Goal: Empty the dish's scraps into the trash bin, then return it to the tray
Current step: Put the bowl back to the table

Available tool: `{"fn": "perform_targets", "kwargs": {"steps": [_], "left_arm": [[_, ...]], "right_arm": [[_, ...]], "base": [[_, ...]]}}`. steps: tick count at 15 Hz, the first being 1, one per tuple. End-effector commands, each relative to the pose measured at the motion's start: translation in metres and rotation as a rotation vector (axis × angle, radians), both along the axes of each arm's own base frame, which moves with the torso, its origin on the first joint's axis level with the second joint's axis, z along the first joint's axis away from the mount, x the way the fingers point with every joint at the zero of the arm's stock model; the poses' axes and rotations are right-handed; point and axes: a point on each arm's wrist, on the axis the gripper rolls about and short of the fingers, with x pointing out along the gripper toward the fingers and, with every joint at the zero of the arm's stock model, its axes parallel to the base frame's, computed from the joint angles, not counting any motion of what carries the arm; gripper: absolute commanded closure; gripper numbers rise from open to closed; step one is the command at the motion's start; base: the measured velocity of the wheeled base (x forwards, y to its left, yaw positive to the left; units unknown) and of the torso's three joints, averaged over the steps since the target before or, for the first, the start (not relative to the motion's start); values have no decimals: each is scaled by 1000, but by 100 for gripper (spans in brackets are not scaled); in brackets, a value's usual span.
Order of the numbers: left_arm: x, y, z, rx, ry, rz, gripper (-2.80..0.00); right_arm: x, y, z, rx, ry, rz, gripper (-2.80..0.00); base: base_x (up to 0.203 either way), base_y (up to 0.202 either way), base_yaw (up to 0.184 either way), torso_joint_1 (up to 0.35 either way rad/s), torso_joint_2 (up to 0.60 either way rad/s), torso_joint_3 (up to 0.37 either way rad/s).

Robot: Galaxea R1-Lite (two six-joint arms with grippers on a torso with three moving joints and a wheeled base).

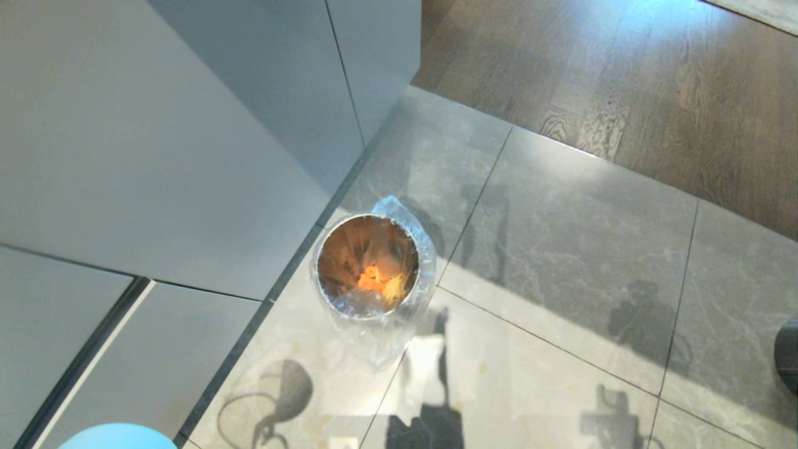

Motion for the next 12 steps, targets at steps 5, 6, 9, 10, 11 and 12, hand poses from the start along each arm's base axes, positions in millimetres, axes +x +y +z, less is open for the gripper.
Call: {"fn": "perform_targets", "kwargs": {"steps": [5, 6, 9, 10, 11, 12], "left_arm": [[0, 0, 0, -3, -1, 4, 0], [0, 0, 0, -5, -1, 4, 0], [0, 0, 0, -5, -1, 4, 0], [0, 0, 0, -5, -1, 7, 0], [0, 0, 0, -8, -1, 12, 0], [0, 0, 0, -9, -1, 12, 0]], "right_arm": [[0, 0, 0, 0, -1, 0, 0], [0, 0, 0, 0, -1, 0, 0], [0, 0, 0, 0, -1, 0, 0], [0, 0, 0, 0, -1, 0, 0], [0, 0, 0, 0, -1, 0, 0], [0, 0, 0, 0, -1, 0, 0]], "base": [[0, 0, 0, 1, 0, 45], [0, 0, 0, 5, 5, 175], [0, 0, 0, 2, 1, 192], [0, 0, 0, 2, 7, 198], [0, 0, 0, -3, 4, 203], [0, 0, 0, 2, 0, 200]]}}
